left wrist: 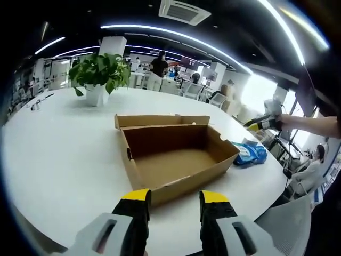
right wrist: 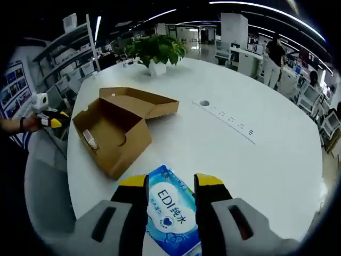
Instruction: Operate the shoe box by opening the lid, removing the specified soft item, and placing it in the target area until the item is outside and the box remains undamaged.
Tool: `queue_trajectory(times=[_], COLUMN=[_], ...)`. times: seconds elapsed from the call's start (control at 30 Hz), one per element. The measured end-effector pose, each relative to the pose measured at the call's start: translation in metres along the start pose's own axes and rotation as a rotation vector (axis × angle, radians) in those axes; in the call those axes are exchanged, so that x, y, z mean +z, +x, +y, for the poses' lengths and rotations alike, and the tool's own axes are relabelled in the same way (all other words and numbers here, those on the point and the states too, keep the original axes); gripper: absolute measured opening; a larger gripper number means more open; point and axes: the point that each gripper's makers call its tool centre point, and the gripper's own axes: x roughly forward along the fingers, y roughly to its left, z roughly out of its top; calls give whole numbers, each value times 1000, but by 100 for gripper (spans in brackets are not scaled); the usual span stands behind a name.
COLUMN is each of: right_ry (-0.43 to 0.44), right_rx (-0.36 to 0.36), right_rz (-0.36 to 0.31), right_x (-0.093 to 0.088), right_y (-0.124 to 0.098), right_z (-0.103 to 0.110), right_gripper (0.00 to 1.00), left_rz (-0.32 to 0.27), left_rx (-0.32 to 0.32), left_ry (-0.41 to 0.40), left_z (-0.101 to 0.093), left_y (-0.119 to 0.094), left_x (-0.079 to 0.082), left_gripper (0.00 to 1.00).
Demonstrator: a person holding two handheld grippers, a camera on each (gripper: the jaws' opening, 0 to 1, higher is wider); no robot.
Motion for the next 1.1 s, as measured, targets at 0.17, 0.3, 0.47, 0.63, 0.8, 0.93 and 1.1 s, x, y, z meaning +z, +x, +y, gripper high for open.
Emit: queue_trajectory(times=[0.17, 0.3, 0.47, 0.63, 0.8, 0.93, 1.1], right_ry=[-24, -52, -50, 32, 23, 19, 24], right_rx=[62, 104, 149, 198, 240, 265, 297], right_rz=[-29, -36, -75, -159, -174, -174, -178], right_x=[14, 20, 31, 52, 60, 61, 63], right_y=[19, 30, 38, 48, 62, 71, 81], right_z=[39, 66, 91, 115, 142, 156, 176], right_gripper=[31, 31, 31, 31, 31, 31, 31], left_rz=[1, -3, -4, 3, 12, 6, 16], left_rx=[3, 6, 7, 3, 1, 5, -3], left_ry=[3, -3, -3, 5, 15, 10, 23], left_z=[0, 1, 1, 0, -2, -1, -3], left_y=[0, 0, 0, 1, 1, 0, 1], left_x=[0, 1, 1, 0, -2, -1, -1], left_gripper=[36, 36, 36, 36, 36, 36, 36])
